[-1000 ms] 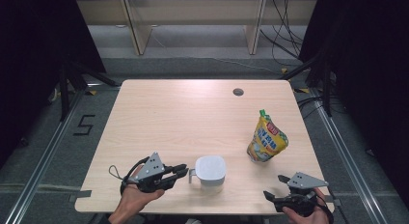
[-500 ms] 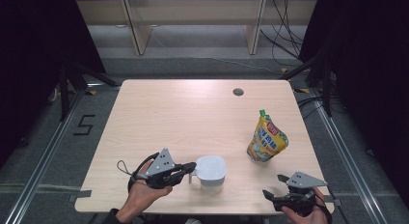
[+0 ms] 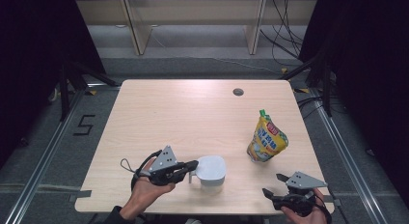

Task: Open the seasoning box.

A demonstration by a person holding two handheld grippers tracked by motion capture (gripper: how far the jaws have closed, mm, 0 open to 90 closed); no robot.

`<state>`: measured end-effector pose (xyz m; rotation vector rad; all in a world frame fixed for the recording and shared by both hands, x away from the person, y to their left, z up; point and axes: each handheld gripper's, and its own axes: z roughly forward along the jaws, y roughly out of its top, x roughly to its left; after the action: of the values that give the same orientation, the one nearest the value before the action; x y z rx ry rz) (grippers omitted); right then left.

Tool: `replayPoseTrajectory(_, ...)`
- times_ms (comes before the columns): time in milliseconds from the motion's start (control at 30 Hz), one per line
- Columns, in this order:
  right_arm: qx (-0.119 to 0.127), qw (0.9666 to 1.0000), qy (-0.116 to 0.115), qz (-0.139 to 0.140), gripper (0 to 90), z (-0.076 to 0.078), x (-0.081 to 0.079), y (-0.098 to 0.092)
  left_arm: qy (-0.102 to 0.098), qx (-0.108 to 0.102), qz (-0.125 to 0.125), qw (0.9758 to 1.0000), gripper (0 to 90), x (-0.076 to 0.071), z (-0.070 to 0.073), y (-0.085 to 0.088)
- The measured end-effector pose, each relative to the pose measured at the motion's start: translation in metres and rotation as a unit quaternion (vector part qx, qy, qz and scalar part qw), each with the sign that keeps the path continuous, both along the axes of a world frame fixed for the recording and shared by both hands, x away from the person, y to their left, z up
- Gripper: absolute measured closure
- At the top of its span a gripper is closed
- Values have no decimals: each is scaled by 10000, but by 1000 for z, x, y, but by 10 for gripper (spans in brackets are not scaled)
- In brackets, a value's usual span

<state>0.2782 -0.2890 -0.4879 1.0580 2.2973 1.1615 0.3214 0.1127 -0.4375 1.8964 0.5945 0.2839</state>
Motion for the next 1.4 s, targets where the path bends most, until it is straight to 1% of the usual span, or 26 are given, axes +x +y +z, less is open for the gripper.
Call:
replayPoseTrajectory(33,56,9998,84,-154,300,1,-3,2,-22,27,-2,10000,890,0,0,0)
replayPoseTrajectory(67,56,9998,84,-154,300,1,-3,2,-35,37,-5,10000,890,0,0,0)
replayPoseTrajectory(100,37,10000,-73,-39,304,1,-1,2,-60,30,13,10000,890,-1,0,0)
replayPoseTrajectory(233,21,9999,-87,57,337,2,-1,4,-64,5,18,10000,890,-1,-1,0)
replayPoseTrajectory(300,76,9999,-55,71,403,3,-2,8,-65,4,32,10000,890,-1,-1,0)
replayPoseTrajectory(333,34,9998,-169,116,429,3,-1,9,-47,-16,46,10000,890,-1,-2,0)
replayPoseTrajectory(367,123,9997,-131,139,450,4,-1,11,-40,-31,47,10000,890,-1,-2,0)
replayPoseTrajectory(433,123,9996,-130,209,480,5,-1,13,-38,-59,38,10000,890,-1,-3,1)
replayPoseTrajectory(467,118,9995,-163,224,502,6,-2,15,-24,-51,74,10000,891,-1,-3,1)
replayPoseTrajectory(500,73,9993,-287,241,520,7,-1,15,-15,-38,93,9999,890,-2,-3,1)
replayPoseTrajectory(567,127,9992,-266,261,542,8,-2,17,-14,-48,96,9999,891,-2,-3,1)
replayPoseTrajectory(633,209,9981,-526,253,591,13,-3,20,-47,-70,72,9999,890,-2,-3,2)
replayPoseTrajectory(667,286,9984,-457,165,606,15,-6,22,-47,-70,72,9999,890,-2,-3,2)
replayPoseTrajectory(700,217,9970,-685,284,620,16,-3,22,-36,-77,93,9999,890,-2,-3,2)
replayPoseTrajectory(767,327,9974,-587,244,640,18,-5,25,-34,-54,94,9999,890,-2,-3,3)
replayPoseTrajectory(867,343,9976,-558,209,656,18,-6,28,-30,-101,127,9999,890,-3,-4,1)
replayPoseTrajectory(900,319,9970,-647,284,657,18,-4,28,-38,-68,132,9999,890,-3,-4,1)
replayPoseTrajectory(933,290,9971,-624,317,664,18,-4,29,-101,-7,93,9999,890,-3,-3,1)
replayPoseTrajectory(1000,279,9972,-604,352,698,18,-4,31,-84,-35,91,9999,890,-3,-3,1)
replayPoseTrajectory(1033,304,9968,-663,335,726,18,-5,32,-56,-69,124,9999,890,-3,-4,1)
replayPoseTrajectory(1067,264,9958,-778,416,749,19,-4,33,-56,-79,125,9999,890,-3,-4,1)
replayPoseTrajectory(1133,252,9958,-775,412,765,19,-4,33,-53,-83,131,9999,891,-4,-4,1)
replayPoseTrajectory(1167,237,9948,-849,510,801,20,-4,36,-54,-95,125,9999,890,-3,-4,2)
replayPoseTrajectory(1267,271,9944,-837,584,832,20,-3,39,-51,-79,119,9999,890,-3,-4,2)
replayPoseTrajectory(1333,287,9938,-828,679,885,20,-2,43,-67,-71,96,9999,891,-3,-4,3)
replayPoseTrajectory(1400,320,9934,-824,726,896,21,-2,44,-96,-70,79,9999,890,-3,-5,3)
